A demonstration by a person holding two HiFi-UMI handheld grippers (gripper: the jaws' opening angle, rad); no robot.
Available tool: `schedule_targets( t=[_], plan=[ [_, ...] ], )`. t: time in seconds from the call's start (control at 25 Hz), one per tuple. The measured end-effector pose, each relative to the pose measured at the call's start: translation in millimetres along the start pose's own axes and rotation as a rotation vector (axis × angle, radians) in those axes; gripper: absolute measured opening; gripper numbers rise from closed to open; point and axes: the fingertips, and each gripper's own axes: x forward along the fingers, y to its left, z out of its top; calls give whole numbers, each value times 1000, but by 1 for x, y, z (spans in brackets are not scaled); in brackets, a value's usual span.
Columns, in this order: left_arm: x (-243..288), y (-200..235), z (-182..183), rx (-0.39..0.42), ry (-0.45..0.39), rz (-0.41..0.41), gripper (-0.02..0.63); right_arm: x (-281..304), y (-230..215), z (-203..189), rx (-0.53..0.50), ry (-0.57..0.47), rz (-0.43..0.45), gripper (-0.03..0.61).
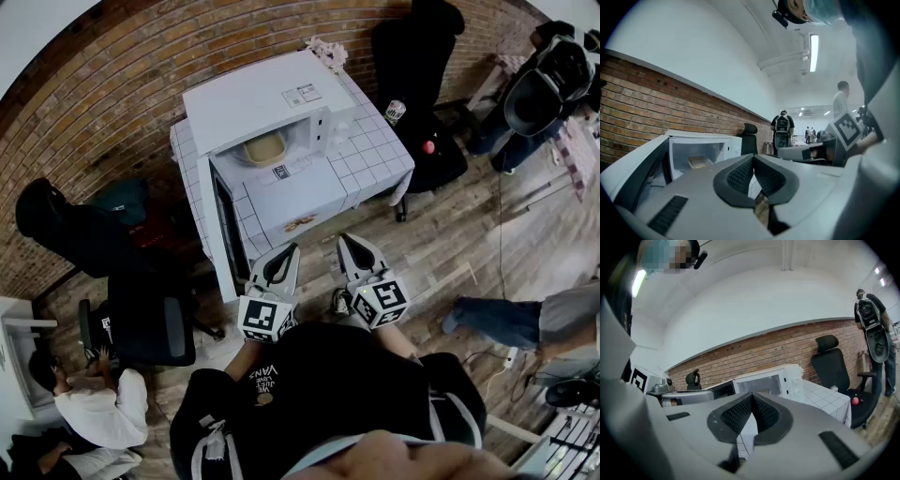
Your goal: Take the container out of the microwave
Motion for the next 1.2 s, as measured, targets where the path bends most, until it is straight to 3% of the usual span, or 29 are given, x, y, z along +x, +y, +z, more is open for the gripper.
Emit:
schedule_targets(
  t=[0.32,1.2],
  plan=[
    [19,5,-1,-25,-7,30,11,12,-18,6,-5,-19,28,5],
    [92,9,-2,-41,-8,296,11,52,-88,14,-61,74,297,5]
  ],
)
